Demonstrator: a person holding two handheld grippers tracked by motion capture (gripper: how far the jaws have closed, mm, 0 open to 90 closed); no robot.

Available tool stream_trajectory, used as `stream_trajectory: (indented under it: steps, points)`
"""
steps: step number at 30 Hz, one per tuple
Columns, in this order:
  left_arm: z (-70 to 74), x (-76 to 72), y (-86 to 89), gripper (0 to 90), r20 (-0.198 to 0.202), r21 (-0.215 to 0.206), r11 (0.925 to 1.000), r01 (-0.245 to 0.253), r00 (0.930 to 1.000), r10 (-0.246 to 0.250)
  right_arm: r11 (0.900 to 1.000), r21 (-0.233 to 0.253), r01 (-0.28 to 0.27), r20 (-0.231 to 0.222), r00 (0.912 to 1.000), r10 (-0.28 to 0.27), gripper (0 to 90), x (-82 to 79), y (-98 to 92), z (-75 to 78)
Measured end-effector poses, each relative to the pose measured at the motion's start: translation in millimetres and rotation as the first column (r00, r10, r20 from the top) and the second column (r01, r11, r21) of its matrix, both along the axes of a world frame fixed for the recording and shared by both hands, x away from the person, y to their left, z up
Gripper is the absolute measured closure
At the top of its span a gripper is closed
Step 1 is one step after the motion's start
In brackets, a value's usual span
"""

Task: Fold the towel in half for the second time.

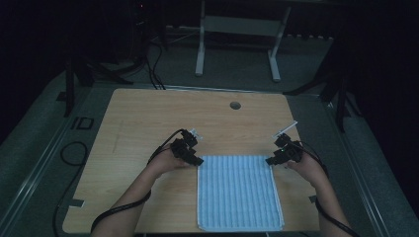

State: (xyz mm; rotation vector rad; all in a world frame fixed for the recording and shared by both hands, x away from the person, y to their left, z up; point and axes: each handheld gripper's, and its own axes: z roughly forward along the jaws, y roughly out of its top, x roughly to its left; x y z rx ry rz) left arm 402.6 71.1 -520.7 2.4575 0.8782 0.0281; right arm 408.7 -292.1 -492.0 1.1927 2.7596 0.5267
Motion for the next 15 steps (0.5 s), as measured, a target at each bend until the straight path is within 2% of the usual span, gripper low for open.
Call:
stream_trajectory:
  steps: [3,6,11,15]
  points:
    - [-5.1,2.8,-3.8,43.6,-0.009,0.008,0.9999,0.009,0.9999,-0.009,1.0,-0.024,0.0,-0.022,0.9998,0.0,44.0,4.1,2.1,-9.8]
    - [-8.9,2.0,-10.4,43.8,0.003,0.026,0.9989,0.04,0.9992,-0.04,0.999,-0.036,0.0,-0.048,0.9988,-0.002,45.0,7.1,4.7,-17.4]
    - [-9.3,1.7,-21.3,47.1,0.035,0.071,0.9959,0.056,0.9977,-0.059,0.998,-0.054,-0.024,-0.078,0.9967,0.02,53.2,10.0,10.7,-25.9]
    - [-8.4,1.2,-28.2,60.7,0.04,0.077,0.9933,0.086,0.9952,-0.09,0.998,-0.044,-0.038,-0.098,0.9946,0.033,65.1,13.2,12.0,-25.4]
